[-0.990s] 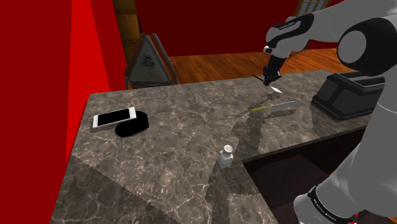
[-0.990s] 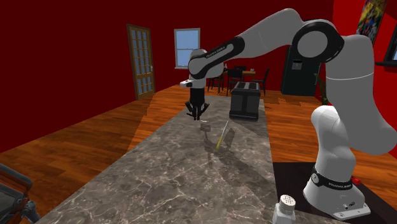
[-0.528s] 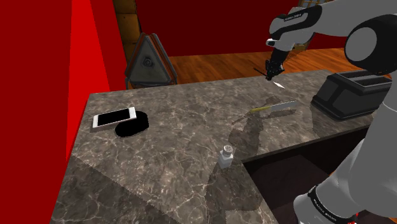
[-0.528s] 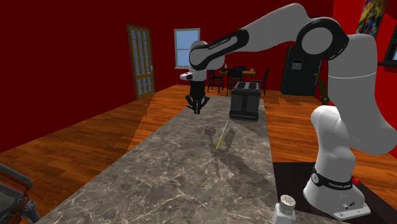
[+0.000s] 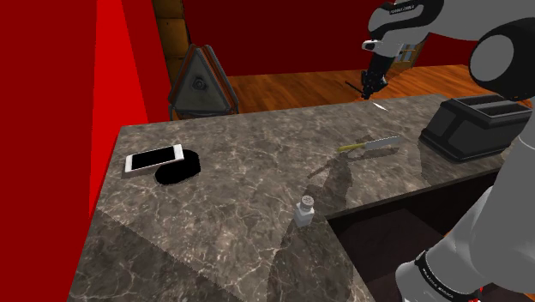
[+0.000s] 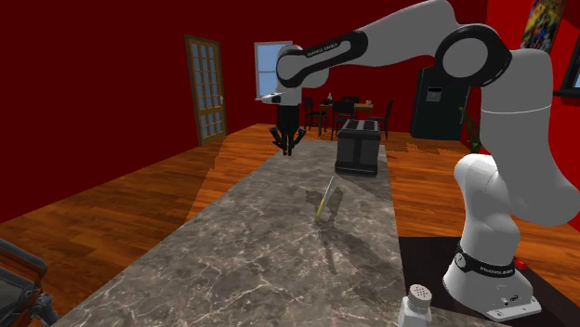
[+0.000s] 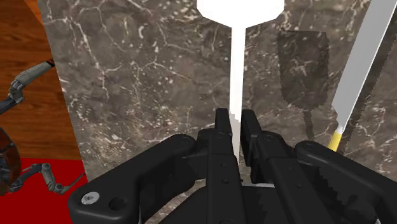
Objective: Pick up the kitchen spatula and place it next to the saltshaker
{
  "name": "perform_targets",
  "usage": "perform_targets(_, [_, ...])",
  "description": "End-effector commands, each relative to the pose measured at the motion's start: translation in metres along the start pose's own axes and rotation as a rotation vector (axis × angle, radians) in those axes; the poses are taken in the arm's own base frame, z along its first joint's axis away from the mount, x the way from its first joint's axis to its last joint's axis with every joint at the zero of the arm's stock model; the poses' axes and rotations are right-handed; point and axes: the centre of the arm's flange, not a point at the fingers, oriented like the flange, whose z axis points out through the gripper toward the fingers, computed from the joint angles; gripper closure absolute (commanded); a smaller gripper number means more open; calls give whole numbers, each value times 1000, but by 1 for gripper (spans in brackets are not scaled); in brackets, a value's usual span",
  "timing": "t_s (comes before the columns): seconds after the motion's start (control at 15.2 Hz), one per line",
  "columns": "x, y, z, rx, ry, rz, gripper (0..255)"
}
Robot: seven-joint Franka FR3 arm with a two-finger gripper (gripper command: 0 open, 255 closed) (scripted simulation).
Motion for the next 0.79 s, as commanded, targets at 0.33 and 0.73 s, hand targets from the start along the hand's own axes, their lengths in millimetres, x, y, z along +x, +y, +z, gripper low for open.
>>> perform_targets(0.33, [36, -21, -16, 0, 0, 0, 255])
perform_targets(0.73, [104, -60, -11, 0, 0, 0, 255])
